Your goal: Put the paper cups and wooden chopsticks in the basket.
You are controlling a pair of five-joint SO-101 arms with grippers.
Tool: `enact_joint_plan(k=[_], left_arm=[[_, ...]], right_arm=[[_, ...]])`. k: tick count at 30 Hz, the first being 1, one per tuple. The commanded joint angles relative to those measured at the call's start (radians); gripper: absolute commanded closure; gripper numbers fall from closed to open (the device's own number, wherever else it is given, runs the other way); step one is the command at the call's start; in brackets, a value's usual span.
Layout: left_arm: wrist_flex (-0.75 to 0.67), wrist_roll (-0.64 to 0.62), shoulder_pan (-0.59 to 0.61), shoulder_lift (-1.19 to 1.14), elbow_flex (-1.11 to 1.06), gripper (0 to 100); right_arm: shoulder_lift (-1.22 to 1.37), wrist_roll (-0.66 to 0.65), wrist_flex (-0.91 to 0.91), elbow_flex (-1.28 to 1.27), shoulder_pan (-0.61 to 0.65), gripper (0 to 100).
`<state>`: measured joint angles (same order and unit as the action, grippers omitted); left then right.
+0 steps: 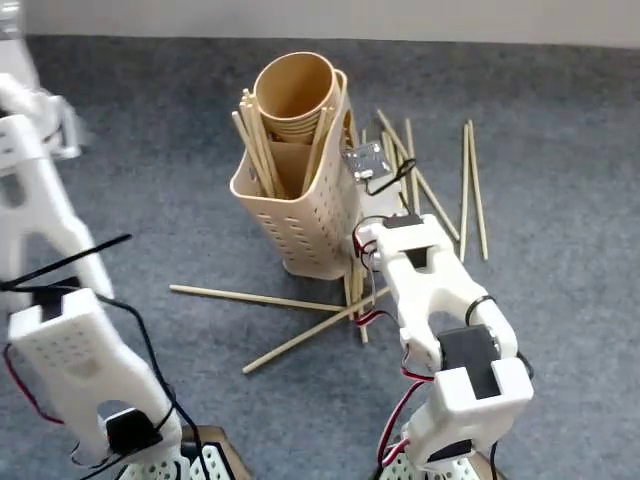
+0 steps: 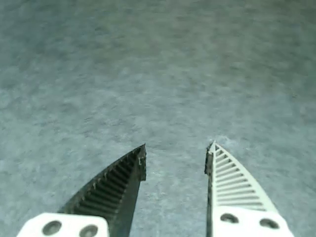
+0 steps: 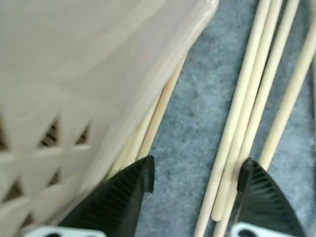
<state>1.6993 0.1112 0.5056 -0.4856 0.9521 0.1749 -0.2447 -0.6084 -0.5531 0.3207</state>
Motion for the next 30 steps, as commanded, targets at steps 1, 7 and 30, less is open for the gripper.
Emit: enact_joint_plan(k=[1, 7, 30], left_arm=[[0.011, 0.046, -0.11, 0.013, -0.002, 78], [0.008, 0.051, -0.133, 0.013, -0.001, 78], [0.04, 0.163, -0.565, -0.185, 0.206, 78]], right_arm=[[0.019, -0.003, -0.015, 0.024, 0.104, 71.3], [0.022, -0.003, -0.015, 0.041, 0.108, 71.3], [0.062, -0.003, -0.042, 0.13, 0.107, 71.3]])
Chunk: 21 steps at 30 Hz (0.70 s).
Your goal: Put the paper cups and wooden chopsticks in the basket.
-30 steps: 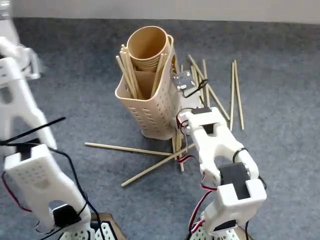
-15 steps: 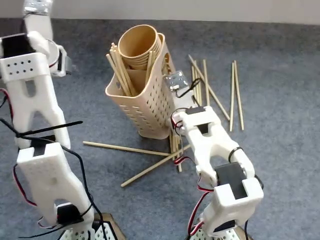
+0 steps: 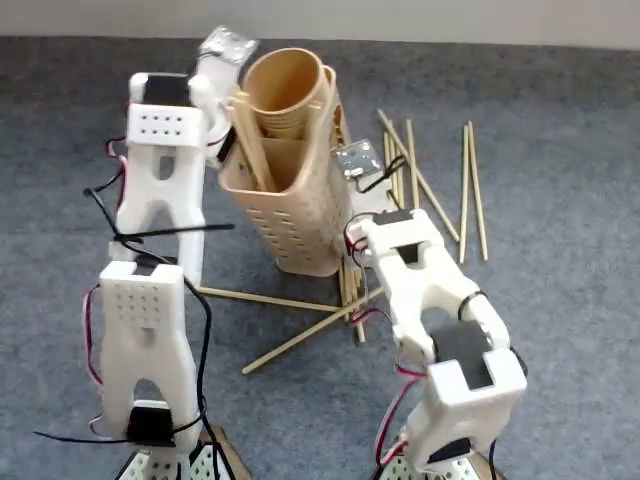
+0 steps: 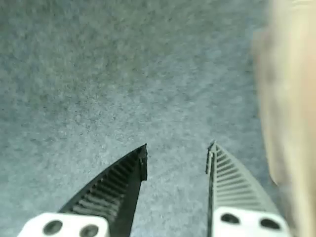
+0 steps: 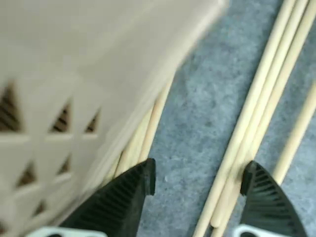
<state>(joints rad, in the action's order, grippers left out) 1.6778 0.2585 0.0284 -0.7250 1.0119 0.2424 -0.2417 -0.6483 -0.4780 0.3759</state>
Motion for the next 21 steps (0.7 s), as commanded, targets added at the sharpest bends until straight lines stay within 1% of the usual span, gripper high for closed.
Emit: enact_joint_plan(k=[1, 3, 6, 8, 12, 16, 21], left_arm=[[0.074, 0.015, -0.094, 0.054, 0.165, 78], [0.078, 0.014, -0.097, 0.061, 0.171, 78], [0.08, 0.015, -0.096, 0.062, 0.176, 78], [0.08, 0.015, -0.097, 0.062, 0.173, 78], [0.08, 0.017, -0.093, 0.062, 0.177, 78], [0.08, 0.017, -0.044, 0.062, 0.177, 78], [0.078, 0.017, 0.061, 0.062, 0.205, 78]], right_arm=[[-0.005, -0.006, -0.004, 0.074, 0.058, 71.3], [-0.005, -0.003, -0.004, 0.122, 0.061, 71.3], [-0.004, 0.046, -0.021, 0.189, 0.094, 71.3], [-0.001, 0.055, -0.053, 0.229, 0.127, 71.3], [-0.007, 0.057, -0.062, 0.259, 0.165, 71.3], [-0.007, 0.054, -0.122, 0.265, 0.111, 71.3], [-0.03, 0.052, -0.214, 0.335, -0.008, 71.3]])
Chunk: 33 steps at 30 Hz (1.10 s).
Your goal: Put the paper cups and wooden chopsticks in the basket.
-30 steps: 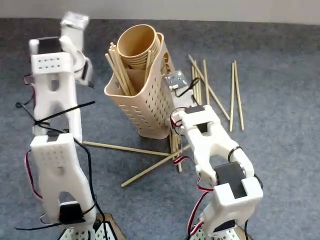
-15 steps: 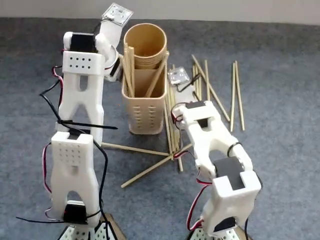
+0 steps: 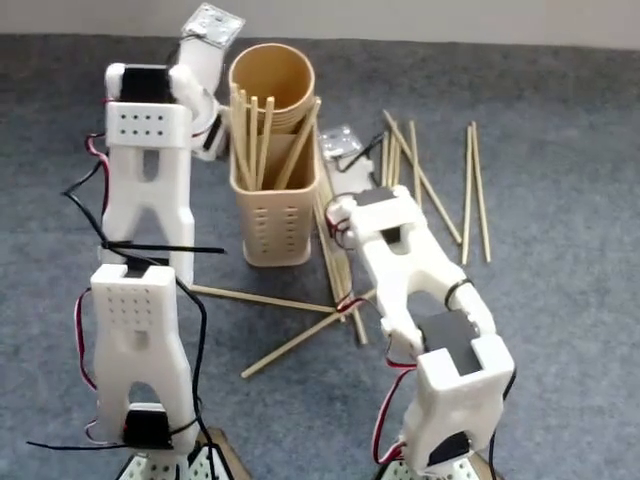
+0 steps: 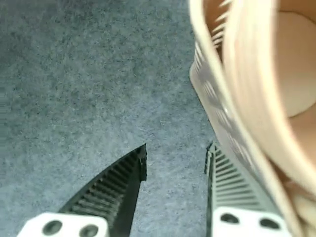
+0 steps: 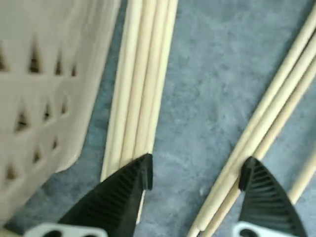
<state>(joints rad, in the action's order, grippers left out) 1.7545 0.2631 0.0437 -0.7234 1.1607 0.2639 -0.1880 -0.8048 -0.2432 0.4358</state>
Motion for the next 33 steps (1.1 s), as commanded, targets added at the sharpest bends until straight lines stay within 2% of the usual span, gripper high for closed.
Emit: enact_joint_plan(k=[1, 9, 16, 22, 33], left_arm=[[0.002, 0.012, 0.065, 0.061, 0.059, 78], [-0.002, 0.011, 0.16, 0.061, 0.061, 78], [0.0, -0.017, 0.262, 0.054, 0.124, 78], [0.0, 0.026, 0.329, 0.051, 0.119, 78], [0.002, 0.034, 0.321, 0.05, 0.114, 78]], right_arm=[[-0.062, -0.002, -0.079, 0.117, -0.088, 71.3], [-0.208, 0.005, -0.127, 0.143, -0.114, 71.3], [-0.191, 0.066, -0.079, -0.047, 0.015, 71.3], [-0.185, 0.068, -0.013, -0.096, 0.058, 71.3], [-0.182, 0.063, 0.016, -0.183, 0.102, 71.3]])
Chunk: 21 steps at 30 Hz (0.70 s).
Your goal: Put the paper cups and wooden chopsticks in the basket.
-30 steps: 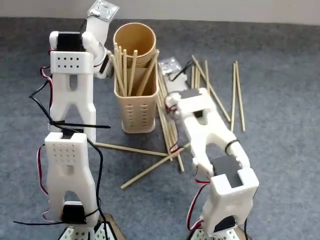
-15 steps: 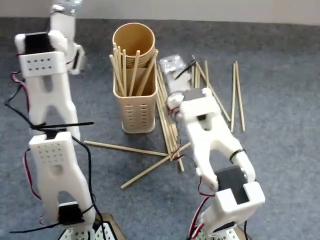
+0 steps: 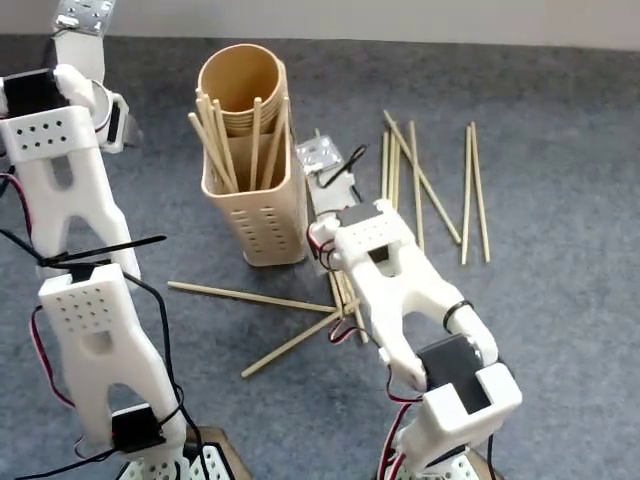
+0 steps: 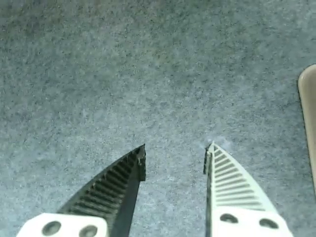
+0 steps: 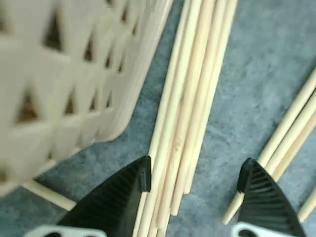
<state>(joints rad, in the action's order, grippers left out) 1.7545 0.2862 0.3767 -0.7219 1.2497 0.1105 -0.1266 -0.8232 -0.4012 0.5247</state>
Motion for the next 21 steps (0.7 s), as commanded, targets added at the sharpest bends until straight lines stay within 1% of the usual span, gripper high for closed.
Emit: enact_joint_plan(k=[1, 7, 10, 12, 14, 21], left_arm=[[0.002, 0.011, -0.022, 0.048, 0.012, 78], [-0.002, 0.009, -0.13, 0.048, -0.05, 78], [-0.002, 0.006, -0.168, 0.048, -0.05, 78], [0.0, 0.006, -0.185, 0.048, -0.05, 78], [0.002, 0.005, -0.189, 0.048, -0.051, 78], [0.002, 0.005, -0.2, 0.048, -0.053, 78]], right_arm=[[-0.028, 0.0, 0.051, -0.044, 0.01, 71.3], [-0.027, -0.002, 0.174, -0.157, 0.015, 71.3], [-0.024, -0.006, 0.188, -0.18, 0.002, 71.3], [-0.001, -0.061, 0.188, -0.179, -0.016, 71.3], [0.036, -0.103, 0.186, -0.176, -0.064, 71.3], [0.108, -0.106, 0.183, -0.001, -0.289, 71.3]])
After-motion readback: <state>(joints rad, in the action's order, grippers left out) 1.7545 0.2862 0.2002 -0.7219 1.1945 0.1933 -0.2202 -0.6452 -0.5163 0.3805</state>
